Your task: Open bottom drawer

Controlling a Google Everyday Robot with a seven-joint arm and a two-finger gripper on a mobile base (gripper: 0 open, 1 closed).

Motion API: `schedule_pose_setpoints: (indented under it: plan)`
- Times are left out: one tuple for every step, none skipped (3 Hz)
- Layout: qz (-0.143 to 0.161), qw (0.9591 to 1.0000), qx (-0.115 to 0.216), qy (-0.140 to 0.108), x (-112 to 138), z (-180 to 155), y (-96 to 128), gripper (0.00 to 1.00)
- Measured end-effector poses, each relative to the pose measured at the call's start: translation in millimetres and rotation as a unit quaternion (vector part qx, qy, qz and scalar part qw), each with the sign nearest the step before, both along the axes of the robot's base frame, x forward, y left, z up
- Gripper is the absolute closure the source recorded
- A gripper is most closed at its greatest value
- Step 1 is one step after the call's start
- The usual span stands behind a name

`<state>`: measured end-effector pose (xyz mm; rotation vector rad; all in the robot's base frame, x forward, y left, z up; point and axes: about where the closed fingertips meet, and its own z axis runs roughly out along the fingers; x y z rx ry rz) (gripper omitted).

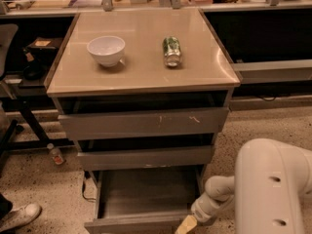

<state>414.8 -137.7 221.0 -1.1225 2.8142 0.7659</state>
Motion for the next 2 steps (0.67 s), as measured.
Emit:
schedule_pose_setpoints:
  plan:
    - [-0.022,0.9997,-0.011,-0.003,-22.4,16.9,-20.6,0.0]
    - [-0.021,0.9997,-0.011,-0.001,-27.0,17.5,-20.6,0.0]
